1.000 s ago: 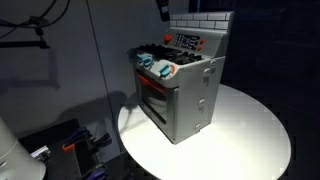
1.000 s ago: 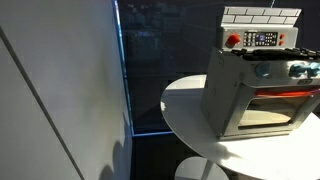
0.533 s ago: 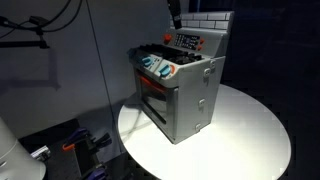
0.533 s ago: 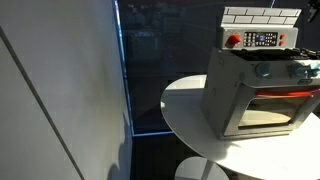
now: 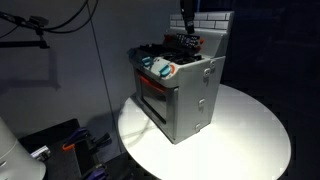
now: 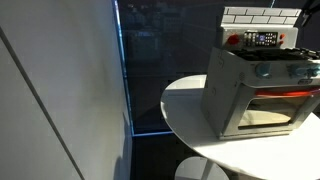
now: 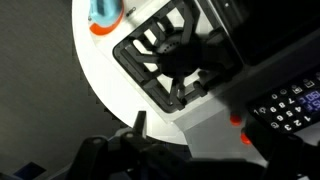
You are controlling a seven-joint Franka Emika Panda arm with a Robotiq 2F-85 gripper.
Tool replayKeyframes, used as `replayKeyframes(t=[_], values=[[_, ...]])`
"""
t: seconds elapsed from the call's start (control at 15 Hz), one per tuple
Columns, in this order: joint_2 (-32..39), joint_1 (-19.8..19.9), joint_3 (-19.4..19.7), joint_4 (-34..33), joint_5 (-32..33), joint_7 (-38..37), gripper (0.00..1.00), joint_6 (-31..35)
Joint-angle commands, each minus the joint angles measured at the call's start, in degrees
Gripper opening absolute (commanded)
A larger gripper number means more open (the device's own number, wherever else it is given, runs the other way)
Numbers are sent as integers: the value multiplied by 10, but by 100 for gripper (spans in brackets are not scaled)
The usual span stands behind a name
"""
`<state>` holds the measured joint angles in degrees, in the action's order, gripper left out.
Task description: Press the top right orange button on the stove
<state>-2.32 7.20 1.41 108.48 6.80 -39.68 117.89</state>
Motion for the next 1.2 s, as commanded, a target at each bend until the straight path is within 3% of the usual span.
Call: replayKeyframes(t=[0.0,0.6,1.13], values=[[36,-7,13,-40,11,-7,100,-2],[45,-14,25,-11,28,-10,100,93],[52,-19,27,-8,10,-1,100,84]])
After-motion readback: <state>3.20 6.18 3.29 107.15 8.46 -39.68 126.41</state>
